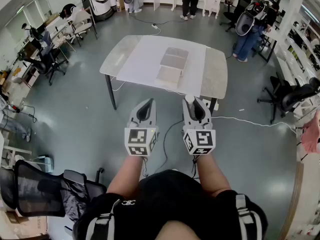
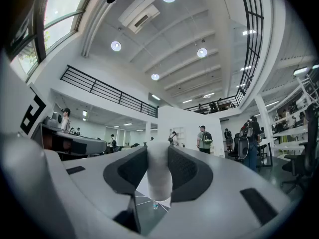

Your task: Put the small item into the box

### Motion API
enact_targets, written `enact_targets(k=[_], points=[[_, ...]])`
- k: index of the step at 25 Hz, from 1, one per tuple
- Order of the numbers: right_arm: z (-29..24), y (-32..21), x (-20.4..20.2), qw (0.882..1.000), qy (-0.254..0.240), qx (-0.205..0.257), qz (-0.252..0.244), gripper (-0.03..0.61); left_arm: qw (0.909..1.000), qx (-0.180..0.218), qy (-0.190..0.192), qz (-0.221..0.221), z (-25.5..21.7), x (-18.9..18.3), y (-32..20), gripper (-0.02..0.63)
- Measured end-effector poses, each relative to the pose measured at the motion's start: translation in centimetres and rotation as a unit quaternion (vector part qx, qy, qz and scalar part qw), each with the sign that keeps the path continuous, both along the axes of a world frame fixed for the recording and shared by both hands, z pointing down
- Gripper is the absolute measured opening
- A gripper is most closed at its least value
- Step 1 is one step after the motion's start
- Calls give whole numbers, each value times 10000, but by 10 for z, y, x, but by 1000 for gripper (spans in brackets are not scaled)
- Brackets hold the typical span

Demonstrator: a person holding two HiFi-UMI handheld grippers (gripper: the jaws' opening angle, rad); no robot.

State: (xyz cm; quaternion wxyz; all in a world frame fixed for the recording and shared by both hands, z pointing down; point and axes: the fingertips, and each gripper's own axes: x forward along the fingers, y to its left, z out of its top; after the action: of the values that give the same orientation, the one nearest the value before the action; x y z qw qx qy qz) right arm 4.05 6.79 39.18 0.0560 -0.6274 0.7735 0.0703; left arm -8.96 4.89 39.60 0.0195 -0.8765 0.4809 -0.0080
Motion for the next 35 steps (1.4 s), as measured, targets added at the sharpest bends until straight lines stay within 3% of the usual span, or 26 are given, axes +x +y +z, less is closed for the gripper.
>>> enact_targets(k=[21, 35], points=[[9, 1, 57, 9999, -57, -23, -126, 124, 9999, -33, -99, -52, 10, 61, 7, 12], [18, -31, 89, 10000, -32, -23, -89, 124, 10000, -15, -89, 27, 19, 92, -24, 12]])
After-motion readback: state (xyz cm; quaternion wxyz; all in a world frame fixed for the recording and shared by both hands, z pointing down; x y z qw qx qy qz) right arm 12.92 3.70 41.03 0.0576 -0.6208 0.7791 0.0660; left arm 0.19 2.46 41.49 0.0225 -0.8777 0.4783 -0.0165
